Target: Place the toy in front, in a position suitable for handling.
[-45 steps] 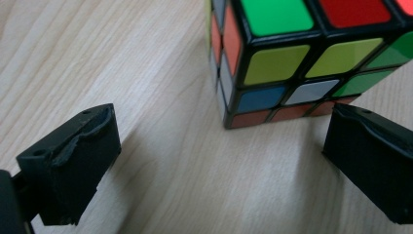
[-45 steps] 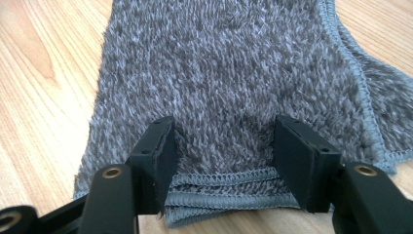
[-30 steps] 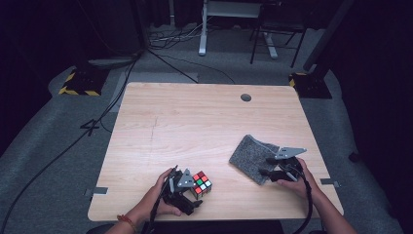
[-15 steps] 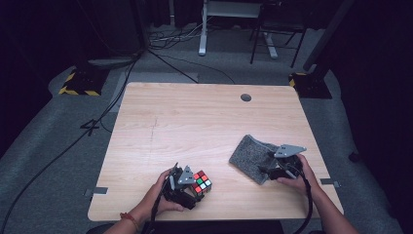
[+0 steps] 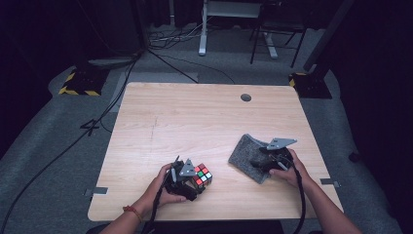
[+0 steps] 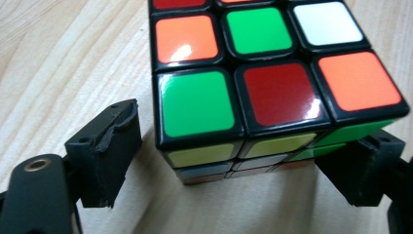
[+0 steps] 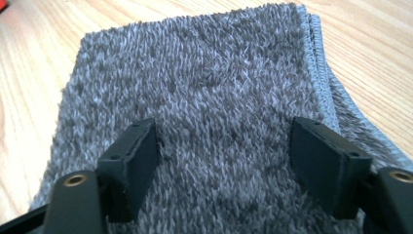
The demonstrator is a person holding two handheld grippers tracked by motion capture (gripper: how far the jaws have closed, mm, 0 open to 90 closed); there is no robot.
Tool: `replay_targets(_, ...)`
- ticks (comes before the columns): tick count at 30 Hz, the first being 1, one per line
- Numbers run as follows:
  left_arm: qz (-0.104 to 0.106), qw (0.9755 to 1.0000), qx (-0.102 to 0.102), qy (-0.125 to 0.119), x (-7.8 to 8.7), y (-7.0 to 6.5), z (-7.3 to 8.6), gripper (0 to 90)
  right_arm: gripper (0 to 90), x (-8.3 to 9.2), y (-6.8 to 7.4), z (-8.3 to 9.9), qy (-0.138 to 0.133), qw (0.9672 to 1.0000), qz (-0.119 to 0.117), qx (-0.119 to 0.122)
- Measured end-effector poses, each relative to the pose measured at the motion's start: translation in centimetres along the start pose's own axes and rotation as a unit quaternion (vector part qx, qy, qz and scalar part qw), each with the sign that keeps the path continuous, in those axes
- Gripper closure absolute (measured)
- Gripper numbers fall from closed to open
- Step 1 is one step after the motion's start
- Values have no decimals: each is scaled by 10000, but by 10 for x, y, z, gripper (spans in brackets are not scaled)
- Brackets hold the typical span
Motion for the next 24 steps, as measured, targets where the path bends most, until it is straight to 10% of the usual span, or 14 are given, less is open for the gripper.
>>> replay_targets(16, -102, 9998, 117, 77, -5, 34, -7, 122, 310, 0, 46, -7, 384, 9968, -439, 549)
replay_targets(24, -101, 9999, 93, 58, -13, 44, -14, 73, 320, 3, 49, -3, 291, 9990, -206, 270)
Point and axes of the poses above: each handheld gripper's, and its own axes: x roughly backward along the jaws, z roughly out of its underside, y roughly to its left, the point moved 6 cm from there along -x, roughly forward along the jaws, and after that the axes turned 1 degree about z, right-handed, at the moved point
